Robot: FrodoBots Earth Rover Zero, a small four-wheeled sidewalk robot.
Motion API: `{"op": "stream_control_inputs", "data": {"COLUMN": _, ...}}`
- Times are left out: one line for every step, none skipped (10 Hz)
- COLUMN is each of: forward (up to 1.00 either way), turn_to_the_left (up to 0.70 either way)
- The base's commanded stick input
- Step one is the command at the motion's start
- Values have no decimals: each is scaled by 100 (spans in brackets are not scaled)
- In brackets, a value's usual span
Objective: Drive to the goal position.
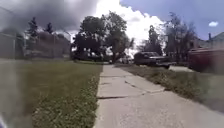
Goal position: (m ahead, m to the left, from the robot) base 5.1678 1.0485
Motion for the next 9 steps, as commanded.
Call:
{"op": "stream_control_inputs", "data": {"forward": 70, "turn_to_the_left": 0}}
{"op": "stream_control_inputs", "data": {"forward": 70, "turn_to_the_left": 0}}
{"op": "stream_control_inputs", "data": {"forward": 70, "turn_to_the_left": 0}}
{"op": "stream_control_inputs", "data": {"forward": 70, "turn_to_the_left": 0}}
{"op": "stream_control_inputs", "data": {"forward": 70, "turn_to_the_left": 0}}
{"op": "stream_control_inputs", "data": {"forward": 70, "turn_to_the_left": 0}}
{"op": "stream_control_inputs", "data": {"forward": 70, "turn_to_the_left": 0}}
{"op": "stream_control_inputs", "data": {"forward": 70, "turn_to_the_left": 0}}
{"op": "stream_control_inputs", "data": {"forward": 70, "turn_to_the_left": 0}}
